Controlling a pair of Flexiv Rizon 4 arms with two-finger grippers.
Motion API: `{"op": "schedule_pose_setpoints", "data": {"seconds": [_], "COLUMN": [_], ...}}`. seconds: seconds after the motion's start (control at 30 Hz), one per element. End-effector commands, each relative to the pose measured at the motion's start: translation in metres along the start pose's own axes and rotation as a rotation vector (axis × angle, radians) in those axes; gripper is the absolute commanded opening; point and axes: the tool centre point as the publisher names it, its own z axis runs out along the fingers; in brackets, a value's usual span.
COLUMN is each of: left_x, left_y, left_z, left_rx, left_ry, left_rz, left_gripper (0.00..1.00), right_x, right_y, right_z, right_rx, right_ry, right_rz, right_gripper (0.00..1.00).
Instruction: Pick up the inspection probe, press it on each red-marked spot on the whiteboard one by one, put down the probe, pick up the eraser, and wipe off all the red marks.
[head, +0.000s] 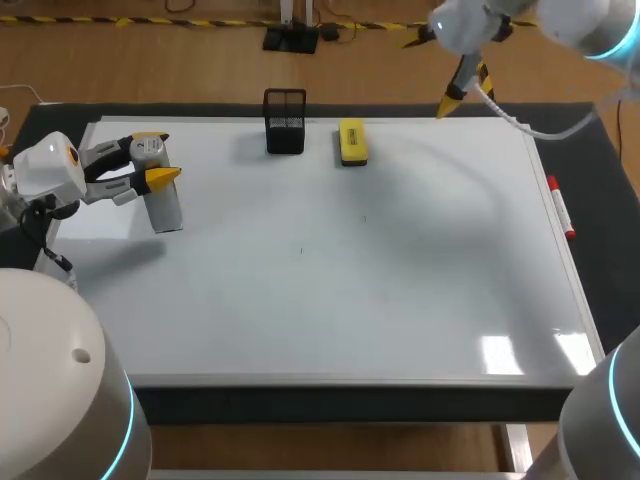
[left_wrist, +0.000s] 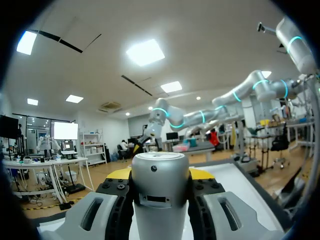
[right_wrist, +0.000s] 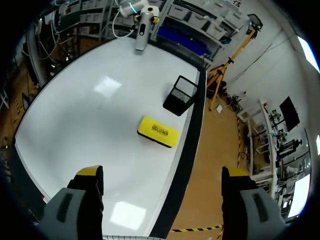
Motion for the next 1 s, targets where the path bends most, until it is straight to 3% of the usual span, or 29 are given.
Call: {"op": "schedule_pose_setpoints", "data": {"seconds": [0.03, 0.13, 1.0], "left_x": [0.0003, 0.0003, 0.0003], "left_y": [-0.0009, -0.0009, -0.0009], "left_z": [-0.0003, -0.0003, -0.0003], "left_rx": [0.001, 0.001, 0.001], "left_ry": [-0.001, -0.001, -0.001], "left_rz": [0.001, 0.001, 0.001], "left_gripper": [0.0, 0.0, 0.0], "right_x": [0.0098, 0.01, 0.01], "right_y": [0.0025, 0.0025, 0.0025], "right_z": [-0.01, -0.0129, -0.0129], "right_rx": [-0.004, 0.019, 0.019], "right_ry": [-0.125, -0.088, -0.088], "right_rz": [0.01, 0.025, 0.025], "right_gripper": [1.0, 1.0, 1.0]}}
